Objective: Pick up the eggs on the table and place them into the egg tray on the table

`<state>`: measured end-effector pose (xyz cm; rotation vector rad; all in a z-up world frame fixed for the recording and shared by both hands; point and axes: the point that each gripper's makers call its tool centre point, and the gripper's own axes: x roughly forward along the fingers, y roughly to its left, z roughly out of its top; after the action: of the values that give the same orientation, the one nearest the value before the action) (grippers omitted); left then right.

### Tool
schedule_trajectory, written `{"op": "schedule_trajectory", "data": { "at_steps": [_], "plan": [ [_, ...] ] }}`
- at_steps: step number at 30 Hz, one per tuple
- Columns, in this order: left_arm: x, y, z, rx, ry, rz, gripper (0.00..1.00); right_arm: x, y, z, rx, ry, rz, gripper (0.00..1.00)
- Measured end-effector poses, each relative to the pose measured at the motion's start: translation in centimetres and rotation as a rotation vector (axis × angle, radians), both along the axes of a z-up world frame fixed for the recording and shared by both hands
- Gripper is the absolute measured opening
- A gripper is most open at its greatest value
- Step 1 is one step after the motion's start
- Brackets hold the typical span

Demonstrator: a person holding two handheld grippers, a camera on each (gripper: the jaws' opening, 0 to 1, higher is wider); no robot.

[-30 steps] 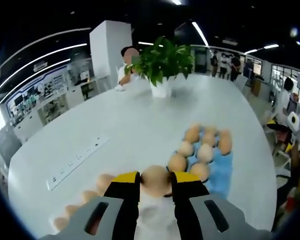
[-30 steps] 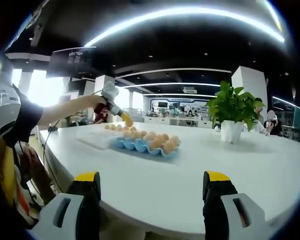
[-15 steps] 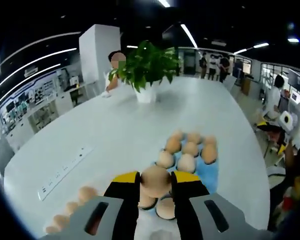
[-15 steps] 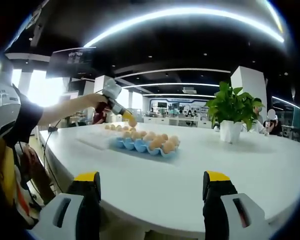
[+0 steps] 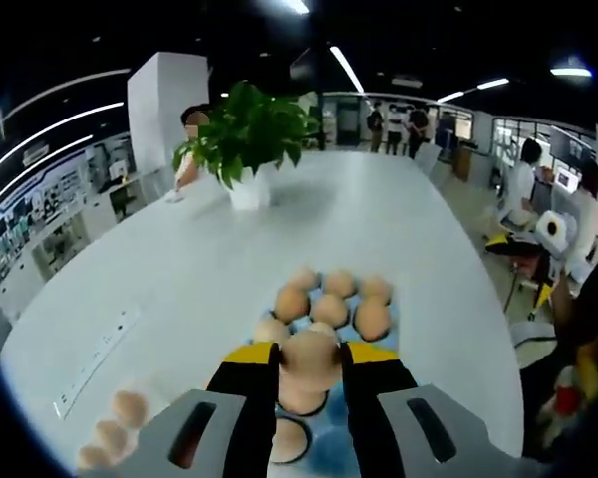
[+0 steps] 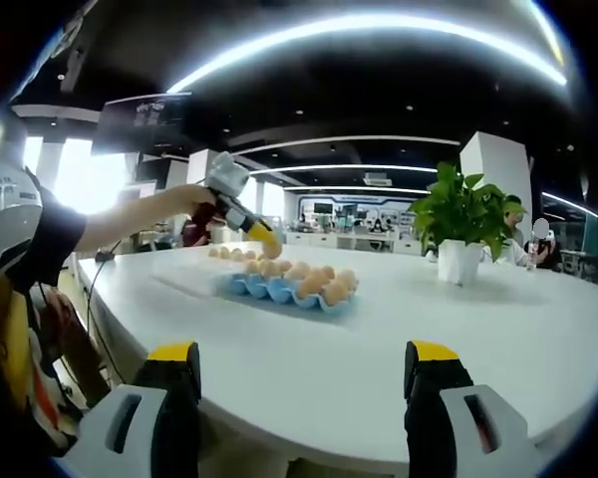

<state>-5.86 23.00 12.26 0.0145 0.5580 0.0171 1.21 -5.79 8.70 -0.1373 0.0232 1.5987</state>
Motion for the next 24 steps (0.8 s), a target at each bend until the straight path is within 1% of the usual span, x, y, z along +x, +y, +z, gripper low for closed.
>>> {"op": "schedule_trajectory", "data": {
  "at_steps": [6,13,17,24],
  "plan": [
    [1.0,-1.6,-0.8,-0.004,0.018,-0.042,0.24,0.0,0.0,0.2,0.003,-0.005,0.001,0.88],
    [1.7,-3.5,-1.7,-0.008,0.035,-0.085,0.24,0.0,0.0,0.2,0.001,-0.005,0.0,0.88],
    [2.0,-3.9,-2.2,-0.009,0.044,-0.099,0.24,-0.1,0.0,0.3,0.003,-0.006,0.002,0.88],
    [2.4,-4.7,-3.9,-0.022,0.073,-0.113,0.24,0.0,-0.2,0.4,0.005,-0.007,-0.003,0.88]
  ]
}}
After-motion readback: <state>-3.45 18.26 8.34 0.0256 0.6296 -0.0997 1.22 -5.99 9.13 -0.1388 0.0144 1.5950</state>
